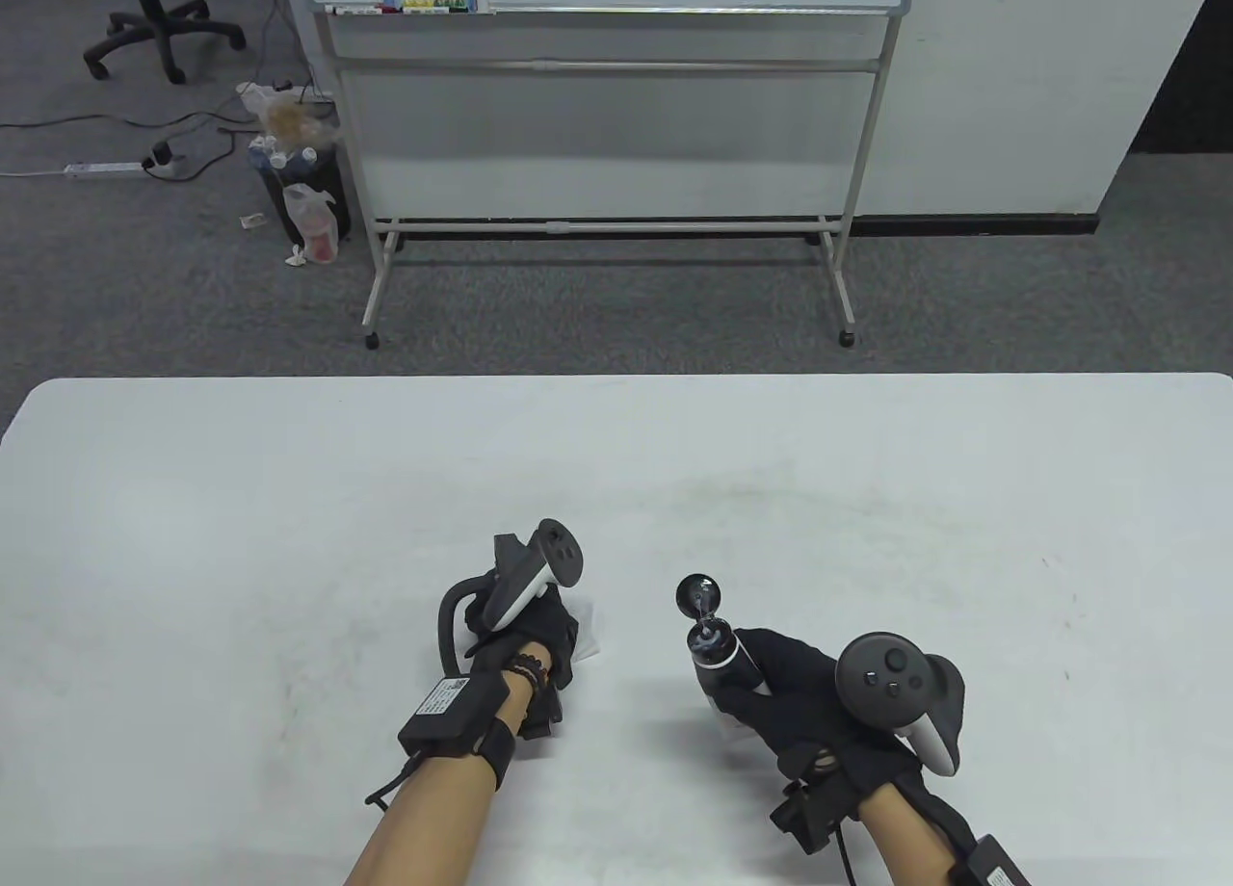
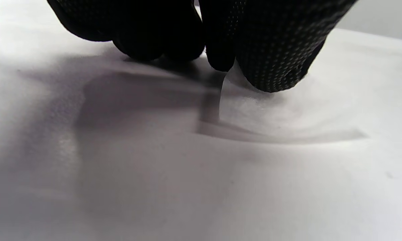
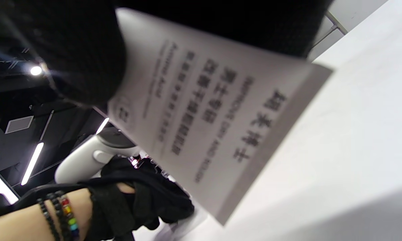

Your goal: Squeeze cleansing milk onto cotton pad

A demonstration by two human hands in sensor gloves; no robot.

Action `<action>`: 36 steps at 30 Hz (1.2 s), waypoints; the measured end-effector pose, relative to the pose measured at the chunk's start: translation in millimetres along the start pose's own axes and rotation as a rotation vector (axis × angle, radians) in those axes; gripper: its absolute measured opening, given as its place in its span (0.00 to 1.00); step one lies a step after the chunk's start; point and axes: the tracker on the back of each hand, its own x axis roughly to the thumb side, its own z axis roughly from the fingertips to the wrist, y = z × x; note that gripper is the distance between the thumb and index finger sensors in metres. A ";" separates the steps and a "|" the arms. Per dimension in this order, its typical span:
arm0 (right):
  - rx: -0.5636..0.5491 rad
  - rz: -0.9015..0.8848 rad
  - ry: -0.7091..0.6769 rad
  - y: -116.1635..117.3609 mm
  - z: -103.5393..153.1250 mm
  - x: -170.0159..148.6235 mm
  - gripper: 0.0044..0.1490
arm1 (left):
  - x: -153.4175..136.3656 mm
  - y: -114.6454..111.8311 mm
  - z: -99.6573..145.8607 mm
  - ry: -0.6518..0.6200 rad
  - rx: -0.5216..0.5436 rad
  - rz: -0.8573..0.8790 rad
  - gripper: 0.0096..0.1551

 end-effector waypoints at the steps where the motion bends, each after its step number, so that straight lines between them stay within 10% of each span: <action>1: 0.003 0.001 -0.003 0.1 -0.2 0.4 0.37 | -1.3 2.5 2.8 -0.013 0.009 0.016 0.24; 11: -0.009 0.095 -0.061 5.1 3.2 13.1 0.37 | -32.7 27.2 56.5 -0.343 0.000 0.504 0.26; 36: -0.205 0.857 -0.360 45.2 35.1 83.2 0.32 | -42.2 -11.3 135.4 -0.423 -0.013 0.843 0.21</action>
